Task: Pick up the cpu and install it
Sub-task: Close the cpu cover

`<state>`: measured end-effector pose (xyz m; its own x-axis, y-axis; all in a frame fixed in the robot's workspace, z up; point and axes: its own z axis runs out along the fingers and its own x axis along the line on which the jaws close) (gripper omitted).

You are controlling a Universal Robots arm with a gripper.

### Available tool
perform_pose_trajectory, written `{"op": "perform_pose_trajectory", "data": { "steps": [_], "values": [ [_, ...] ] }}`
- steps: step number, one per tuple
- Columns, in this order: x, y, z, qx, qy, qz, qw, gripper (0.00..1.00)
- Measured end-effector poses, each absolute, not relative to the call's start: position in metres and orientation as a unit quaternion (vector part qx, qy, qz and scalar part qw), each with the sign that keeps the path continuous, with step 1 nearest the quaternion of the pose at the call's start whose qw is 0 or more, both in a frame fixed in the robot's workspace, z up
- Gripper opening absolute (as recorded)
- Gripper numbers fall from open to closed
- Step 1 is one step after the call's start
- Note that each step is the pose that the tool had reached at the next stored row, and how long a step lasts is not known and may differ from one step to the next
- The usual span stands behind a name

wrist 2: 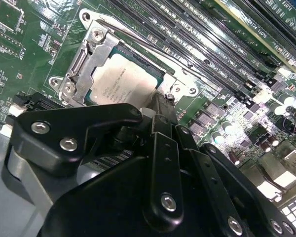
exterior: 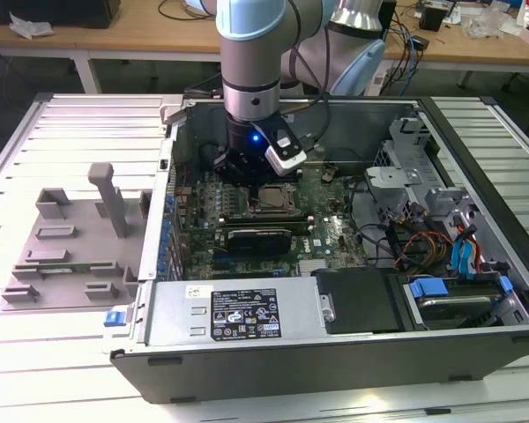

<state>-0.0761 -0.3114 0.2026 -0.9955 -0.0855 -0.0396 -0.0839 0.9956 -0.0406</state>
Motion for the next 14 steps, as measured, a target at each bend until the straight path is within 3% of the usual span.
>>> {"op": "perform_pose_trajectory", "data": {
  "steps": [14],
  "values": [
    [-0.0760,-0.3113,0.2024,-0.042,0.999,-0.018,0.021,0.11]
  ]
}}
